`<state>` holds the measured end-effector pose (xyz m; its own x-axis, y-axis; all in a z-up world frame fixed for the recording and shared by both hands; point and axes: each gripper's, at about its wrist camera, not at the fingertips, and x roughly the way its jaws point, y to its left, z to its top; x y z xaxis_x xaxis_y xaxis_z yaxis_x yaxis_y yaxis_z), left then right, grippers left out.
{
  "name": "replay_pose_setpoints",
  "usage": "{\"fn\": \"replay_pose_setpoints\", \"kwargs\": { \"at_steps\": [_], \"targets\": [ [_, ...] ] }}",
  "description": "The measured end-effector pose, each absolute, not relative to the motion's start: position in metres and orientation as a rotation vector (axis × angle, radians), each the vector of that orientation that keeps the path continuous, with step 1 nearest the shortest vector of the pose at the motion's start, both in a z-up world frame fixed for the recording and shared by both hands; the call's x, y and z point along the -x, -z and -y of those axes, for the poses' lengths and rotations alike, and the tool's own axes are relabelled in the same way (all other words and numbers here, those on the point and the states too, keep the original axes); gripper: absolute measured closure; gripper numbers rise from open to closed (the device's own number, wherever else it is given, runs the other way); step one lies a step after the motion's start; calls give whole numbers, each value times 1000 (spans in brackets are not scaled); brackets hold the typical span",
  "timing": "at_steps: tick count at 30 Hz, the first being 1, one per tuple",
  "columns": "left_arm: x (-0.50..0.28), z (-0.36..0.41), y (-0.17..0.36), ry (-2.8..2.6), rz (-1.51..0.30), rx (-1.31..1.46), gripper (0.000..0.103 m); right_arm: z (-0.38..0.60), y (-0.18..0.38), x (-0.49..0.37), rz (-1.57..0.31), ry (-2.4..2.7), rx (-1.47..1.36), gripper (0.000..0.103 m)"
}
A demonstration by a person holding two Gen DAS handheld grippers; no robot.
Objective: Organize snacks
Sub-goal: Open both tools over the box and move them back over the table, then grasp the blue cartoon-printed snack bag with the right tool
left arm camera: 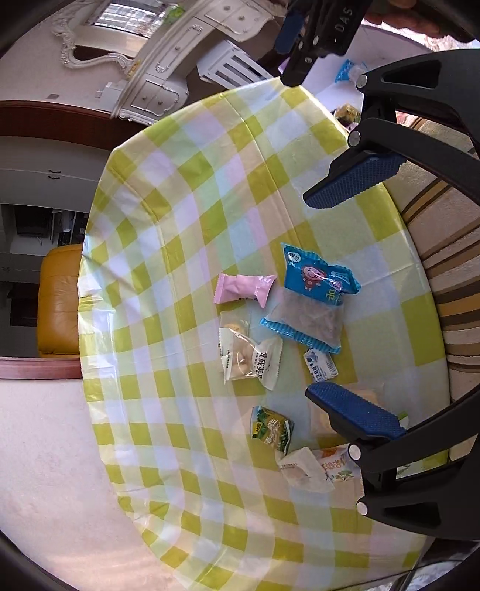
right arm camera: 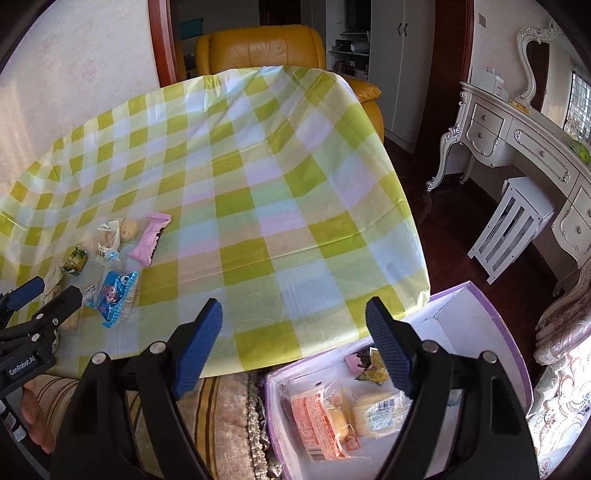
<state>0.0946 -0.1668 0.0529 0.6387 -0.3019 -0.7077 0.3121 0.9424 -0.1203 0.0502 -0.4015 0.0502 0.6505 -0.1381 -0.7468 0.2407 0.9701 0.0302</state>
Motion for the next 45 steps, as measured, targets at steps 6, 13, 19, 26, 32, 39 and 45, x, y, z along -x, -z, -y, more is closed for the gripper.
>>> {"fn": "replay_pose_setpoints", "kwargs": {
  "at_steps": [6,13,19,26,32,39,45],
  "targets": [
    [-90,121,-46,291,-858,-10,11,360,-48,-61,-857,136,-96,23],
    [-85,62,-35,270,-928,20,11,314,-40,-72,-882,32,-76,23],
    [-82,28,-29,304,-944,24,13,287,-36,-82,-891,-15,-22,23],
    [-90,8,-15,354,-994,45,30,269,-23,-96,-933,-57,-33,23],
    [-98,12,-4,433,-1031,37,36,247,-13,-105,-953,-108,48,23],
    [-107,19,5,469,-1057,14,40,231,-11,-115,-942,-133,117,23],
    [-113,27,13,485,-1078,-13,40,224,-11,-126,-920,-147,164,23]
  ]
}}
